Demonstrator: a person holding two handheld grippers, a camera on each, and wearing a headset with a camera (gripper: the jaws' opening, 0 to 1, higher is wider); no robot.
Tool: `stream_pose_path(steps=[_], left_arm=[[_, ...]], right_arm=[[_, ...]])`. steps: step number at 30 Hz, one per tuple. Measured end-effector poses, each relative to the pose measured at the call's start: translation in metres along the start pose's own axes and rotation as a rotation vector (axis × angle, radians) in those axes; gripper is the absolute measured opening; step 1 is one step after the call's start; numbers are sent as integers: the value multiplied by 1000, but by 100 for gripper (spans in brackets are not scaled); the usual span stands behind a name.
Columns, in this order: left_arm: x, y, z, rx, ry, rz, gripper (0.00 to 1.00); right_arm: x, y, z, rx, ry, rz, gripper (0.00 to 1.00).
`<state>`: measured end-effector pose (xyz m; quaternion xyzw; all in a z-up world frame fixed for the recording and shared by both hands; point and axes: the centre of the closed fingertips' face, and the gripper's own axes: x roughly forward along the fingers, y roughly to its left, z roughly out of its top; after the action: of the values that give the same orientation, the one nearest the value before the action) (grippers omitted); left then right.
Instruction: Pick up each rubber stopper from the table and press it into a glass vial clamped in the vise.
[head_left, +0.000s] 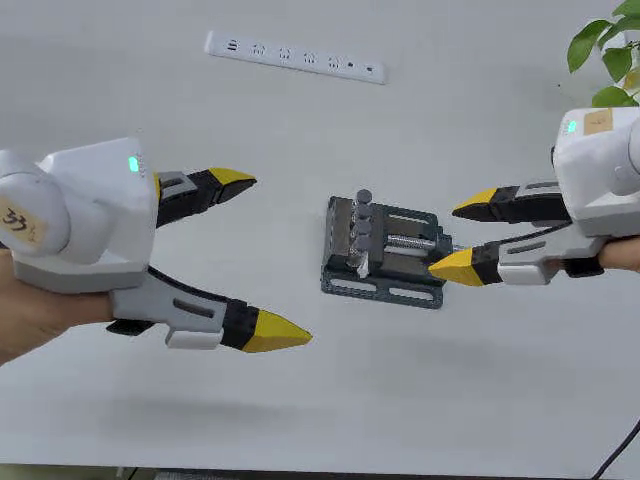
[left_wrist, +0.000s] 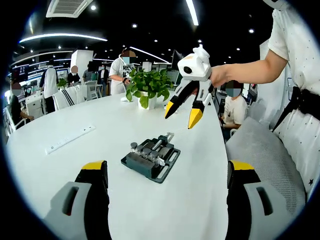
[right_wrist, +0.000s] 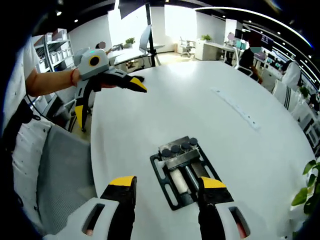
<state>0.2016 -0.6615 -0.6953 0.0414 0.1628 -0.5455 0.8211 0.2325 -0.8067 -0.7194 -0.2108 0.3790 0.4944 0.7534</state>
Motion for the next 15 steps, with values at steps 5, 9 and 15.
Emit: stream_pose_path(steps=[5, 9, 15], left_arm=[[-1, 2, -4, 16, 18, 15, 99], [1, 2, -9, 23, 39, 23, 99], [4, 1, -17, 29, 71, 29, 99]], right_arm=[[-8, 0, -13, 45, -85, -19, 58], [-14, 2, -30, 76, -134, -35, 66], [-22, 3, -54, 102, -229, -66, 83]])
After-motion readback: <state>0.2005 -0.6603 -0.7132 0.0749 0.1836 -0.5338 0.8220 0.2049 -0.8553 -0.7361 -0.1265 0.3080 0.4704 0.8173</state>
